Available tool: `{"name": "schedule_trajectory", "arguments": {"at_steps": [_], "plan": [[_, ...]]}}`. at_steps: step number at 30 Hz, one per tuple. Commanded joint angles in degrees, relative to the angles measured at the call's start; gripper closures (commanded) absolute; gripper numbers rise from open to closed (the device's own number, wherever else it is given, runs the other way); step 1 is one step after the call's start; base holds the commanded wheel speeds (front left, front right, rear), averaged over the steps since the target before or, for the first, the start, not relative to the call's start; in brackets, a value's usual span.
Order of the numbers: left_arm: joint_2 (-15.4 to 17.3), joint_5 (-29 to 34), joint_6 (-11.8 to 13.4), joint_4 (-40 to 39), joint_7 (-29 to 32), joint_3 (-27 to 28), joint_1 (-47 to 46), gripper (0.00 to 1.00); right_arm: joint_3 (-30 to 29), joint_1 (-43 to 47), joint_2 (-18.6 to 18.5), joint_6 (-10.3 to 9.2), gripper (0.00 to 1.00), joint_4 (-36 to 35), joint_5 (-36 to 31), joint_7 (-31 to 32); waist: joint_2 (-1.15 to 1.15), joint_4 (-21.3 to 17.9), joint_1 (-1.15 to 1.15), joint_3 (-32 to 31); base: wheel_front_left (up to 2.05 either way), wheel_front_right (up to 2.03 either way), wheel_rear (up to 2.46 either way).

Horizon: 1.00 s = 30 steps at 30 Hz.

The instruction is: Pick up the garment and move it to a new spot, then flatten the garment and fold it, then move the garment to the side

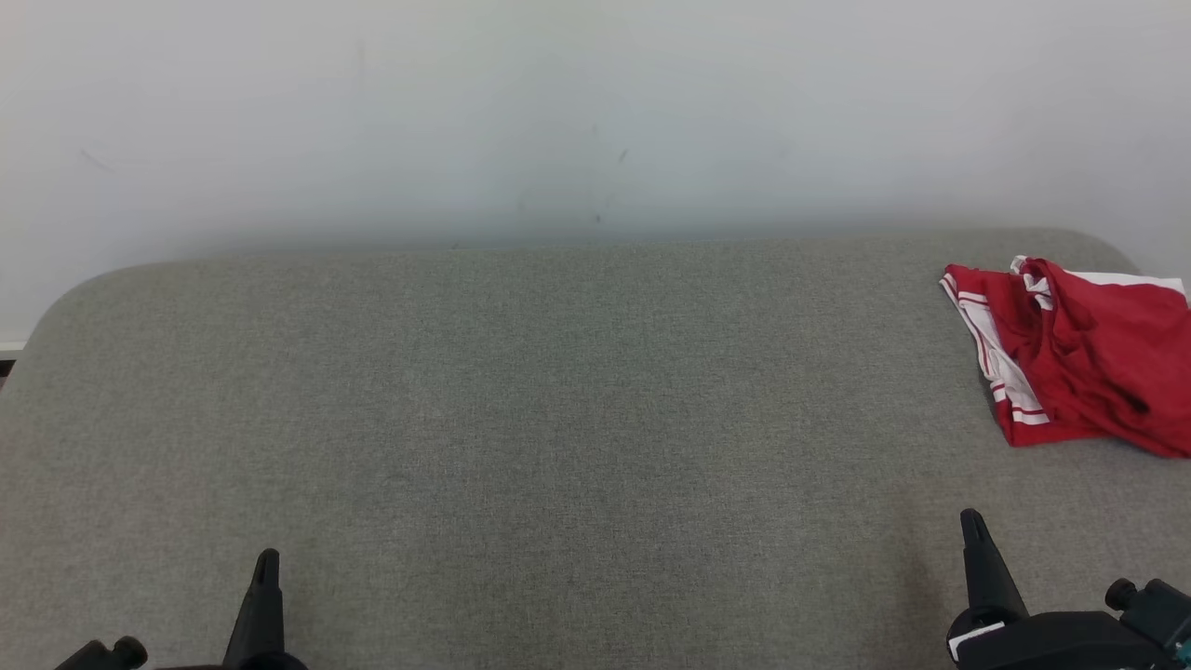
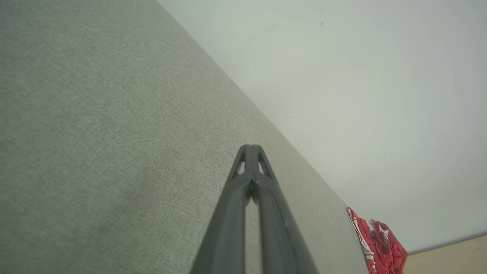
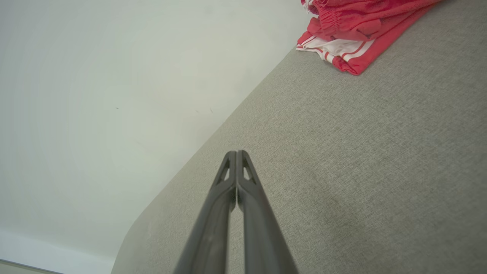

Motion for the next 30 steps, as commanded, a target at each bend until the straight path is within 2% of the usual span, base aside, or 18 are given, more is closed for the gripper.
{"name": "schedule_trajectory", "arguments": {"at_steps": [1, 30], "plan": [[0.1, -1.6, -0.3, -0.5, 0.3, 0.3, -1.5, 1.00, -0.4, -1.2, 0.0, -0.05, 1.00, -0.8, 1.5, 0.3, 0.00, 0.0, 0.00, 0.0, 0.00, 0.00, 0.00], [-0.1, -20.2, -0.9, 0.2, 5.3, 1.1, -3.4, 1.00, -2.4, -2.8, 0.7, -0.08, 1.00, -1.0, 19.8, 4.7, 0.00, -0.4, 0.00, 0.5, 0.00, 0.00, 0.00]]}}
